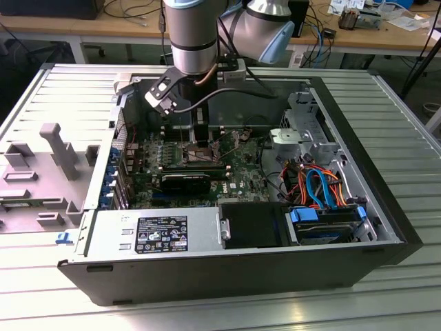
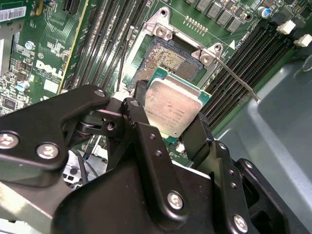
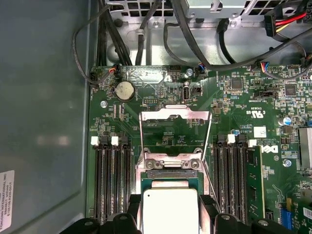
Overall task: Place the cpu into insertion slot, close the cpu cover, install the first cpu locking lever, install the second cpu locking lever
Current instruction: 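Place the cpu into insertion slot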
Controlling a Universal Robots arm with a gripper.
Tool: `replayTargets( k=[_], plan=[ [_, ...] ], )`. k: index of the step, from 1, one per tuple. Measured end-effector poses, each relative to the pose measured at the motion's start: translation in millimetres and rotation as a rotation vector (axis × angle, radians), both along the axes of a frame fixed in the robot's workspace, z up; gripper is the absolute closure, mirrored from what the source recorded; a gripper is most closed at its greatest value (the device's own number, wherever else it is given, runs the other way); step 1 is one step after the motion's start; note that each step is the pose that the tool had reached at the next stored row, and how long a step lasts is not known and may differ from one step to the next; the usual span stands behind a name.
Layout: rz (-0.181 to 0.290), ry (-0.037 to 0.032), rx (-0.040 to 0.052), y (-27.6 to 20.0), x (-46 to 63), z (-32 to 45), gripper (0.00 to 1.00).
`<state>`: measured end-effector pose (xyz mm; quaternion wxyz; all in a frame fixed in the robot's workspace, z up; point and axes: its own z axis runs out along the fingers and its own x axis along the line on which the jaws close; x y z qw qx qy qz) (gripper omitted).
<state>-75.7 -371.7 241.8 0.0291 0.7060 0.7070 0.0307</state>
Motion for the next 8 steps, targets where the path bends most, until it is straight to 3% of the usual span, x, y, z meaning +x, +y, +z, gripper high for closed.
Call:
replayTargets(
  k=[2, 4, 8],
  plan=[
    [0.000, 0.0000, 0.0000, 0.0, 0.0, -0.4, 0.45],
    [0.000, -0.0001, 0.0000, 0.0, 0.0, -8.6, 0.45],
    [0.000, -0.0001, 0.0001, 0.0, 0.0, -9.2, 0.45]
  ],
)
